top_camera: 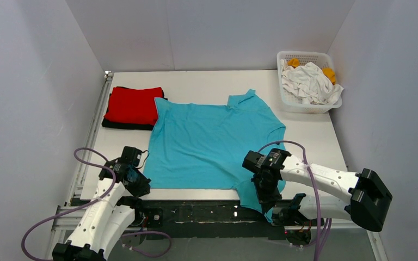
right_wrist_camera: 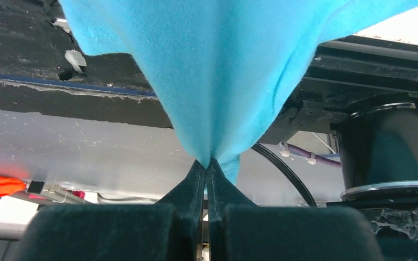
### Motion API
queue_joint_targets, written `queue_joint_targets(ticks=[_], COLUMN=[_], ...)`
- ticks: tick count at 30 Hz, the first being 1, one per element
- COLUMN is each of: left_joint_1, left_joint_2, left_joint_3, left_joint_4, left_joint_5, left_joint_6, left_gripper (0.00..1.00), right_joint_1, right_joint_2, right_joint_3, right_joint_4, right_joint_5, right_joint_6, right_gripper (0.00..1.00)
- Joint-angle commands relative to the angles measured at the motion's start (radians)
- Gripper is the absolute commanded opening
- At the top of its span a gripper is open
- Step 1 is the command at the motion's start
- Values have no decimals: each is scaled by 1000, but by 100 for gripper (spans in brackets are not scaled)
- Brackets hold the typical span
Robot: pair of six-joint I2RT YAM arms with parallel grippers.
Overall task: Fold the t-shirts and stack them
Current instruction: Grab the side of the flattened tshirt closest away from the robot with both arms
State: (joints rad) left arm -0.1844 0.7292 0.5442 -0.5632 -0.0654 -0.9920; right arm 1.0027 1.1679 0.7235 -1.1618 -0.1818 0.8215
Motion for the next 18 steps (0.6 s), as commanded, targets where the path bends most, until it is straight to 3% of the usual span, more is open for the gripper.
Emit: queue_joint_targets(ticks=[1,4,6,10,13,18], left_joint_1=[4,3,4,12,24,70], left_joint_2=[-5,19,29,62,118,195], left_joint_3=[-31,-21,-19,-52,-71,-88], left_joint_4=[-167,-141,-117,10,92,159], left_joint_5=[4,-30,-60,-117,-137,-210], left_joint_6=[19,13,10,14,12,11], left_gripper=[0,0,30,53,57,54], right_joint_1=[3,2,2,3,1,1], right_joint_2=[-17,3,13,14,8,10], right_joint_3=[26,38,37,43,40,32], right_joint_4=[-45,-17,4,13,24,40], right_joint_5=[51,52,38,48,47,34], right_joint_6=[19,15,11,4,5,10], right_gripper=[1,1,1,1,1,1])
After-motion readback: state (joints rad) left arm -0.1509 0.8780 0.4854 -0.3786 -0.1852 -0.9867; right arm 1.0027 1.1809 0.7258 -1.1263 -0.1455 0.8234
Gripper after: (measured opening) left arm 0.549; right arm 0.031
